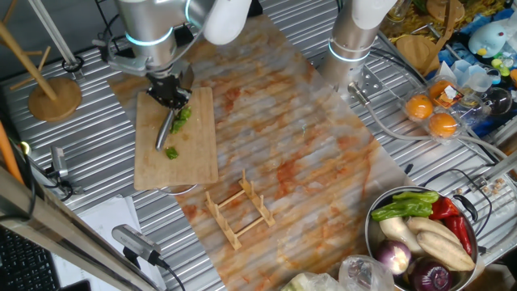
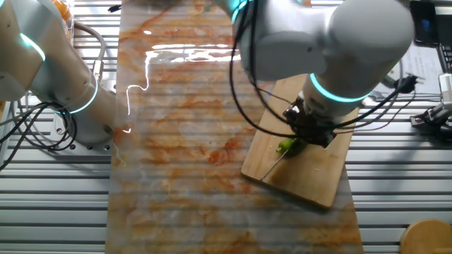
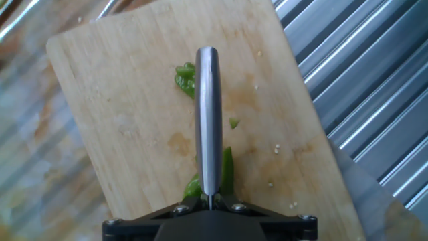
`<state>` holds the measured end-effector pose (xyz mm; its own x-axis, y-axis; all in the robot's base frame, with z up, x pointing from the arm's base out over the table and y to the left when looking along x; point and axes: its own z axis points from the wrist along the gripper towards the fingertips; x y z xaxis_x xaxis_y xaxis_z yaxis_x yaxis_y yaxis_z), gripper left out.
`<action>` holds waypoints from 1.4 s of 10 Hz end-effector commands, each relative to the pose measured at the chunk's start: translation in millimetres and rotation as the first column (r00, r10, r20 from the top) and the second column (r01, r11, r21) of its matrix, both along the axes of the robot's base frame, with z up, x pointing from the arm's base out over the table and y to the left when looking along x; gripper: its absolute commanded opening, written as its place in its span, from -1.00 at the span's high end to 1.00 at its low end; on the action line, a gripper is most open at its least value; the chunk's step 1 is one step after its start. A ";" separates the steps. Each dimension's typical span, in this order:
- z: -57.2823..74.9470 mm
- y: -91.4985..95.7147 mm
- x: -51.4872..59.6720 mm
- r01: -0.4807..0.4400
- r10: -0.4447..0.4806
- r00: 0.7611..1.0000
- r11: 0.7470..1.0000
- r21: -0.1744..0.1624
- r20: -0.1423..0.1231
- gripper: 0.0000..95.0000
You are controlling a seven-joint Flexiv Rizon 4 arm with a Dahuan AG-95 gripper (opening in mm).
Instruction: Chop the chili peppers
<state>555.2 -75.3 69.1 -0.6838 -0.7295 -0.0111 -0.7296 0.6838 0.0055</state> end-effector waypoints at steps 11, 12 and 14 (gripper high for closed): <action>-22.8 -10.6 -8.8 -0.074 0.057 0.989 0.990 0.119 0.133 1.00; -20.4 -12.1 -10.2 -0.075 0.050 0.986 0.984 0.162 0.158 1.00; -19.9 -13.1 -11.1 -0.093 0.066 0.982 0.985 0.149 0.174 1.00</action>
<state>539.8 -90.5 70.2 -0.5945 -0.7755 -0.2126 -0.7855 0.6166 -0.0527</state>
